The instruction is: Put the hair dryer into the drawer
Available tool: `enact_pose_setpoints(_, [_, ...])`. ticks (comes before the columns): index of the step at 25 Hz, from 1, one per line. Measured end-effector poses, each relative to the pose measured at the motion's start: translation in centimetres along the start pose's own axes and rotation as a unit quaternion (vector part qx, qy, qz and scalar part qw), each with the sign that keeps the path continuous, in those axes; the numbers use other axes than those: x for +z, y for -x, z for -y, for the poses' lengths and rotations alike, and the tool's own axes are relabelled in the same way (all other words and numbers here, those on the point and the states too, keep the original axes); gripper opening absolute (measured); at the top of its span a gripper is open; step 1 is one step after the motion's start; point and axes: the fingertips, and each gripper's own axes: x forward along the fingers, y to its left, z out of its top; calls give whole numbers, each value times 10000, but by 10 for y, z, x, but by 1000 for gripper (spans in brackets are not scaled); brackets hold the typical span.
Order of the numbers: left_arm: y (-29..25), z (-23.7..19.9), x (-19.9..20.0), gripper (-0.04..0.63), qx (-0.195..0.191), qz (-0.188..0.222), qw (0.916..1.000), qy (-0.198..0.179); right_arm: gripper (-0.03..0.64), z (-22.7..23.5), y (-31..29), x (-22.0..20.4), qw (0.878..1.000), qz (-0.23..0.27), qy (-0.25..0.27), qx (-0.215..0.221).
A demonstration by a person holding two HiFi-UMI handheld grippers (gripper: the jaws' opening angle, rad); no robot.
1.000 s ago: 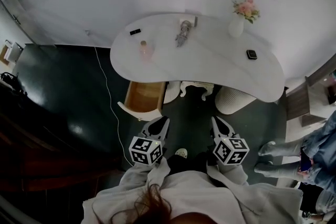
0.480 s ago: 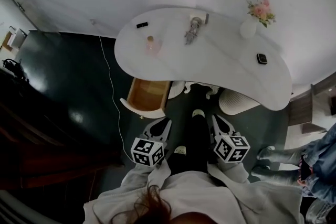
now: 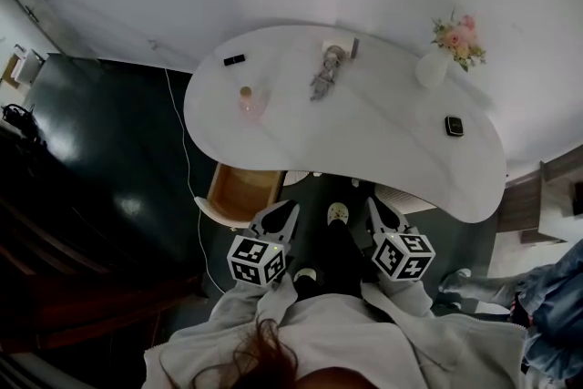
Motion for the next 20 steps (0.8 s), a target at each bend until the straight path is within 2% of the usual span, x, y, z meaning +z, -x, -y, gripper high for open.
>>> enact_pose_setpoints(8, [-73,-6,35,37,-93,8,10000,15,51,35,-48,52,10000,-27,67,33])
enact_pose_setpoints(20, [-169,-42,90,37,229,29,9997,46,51,87,-126,113,9996,-203,79,174])
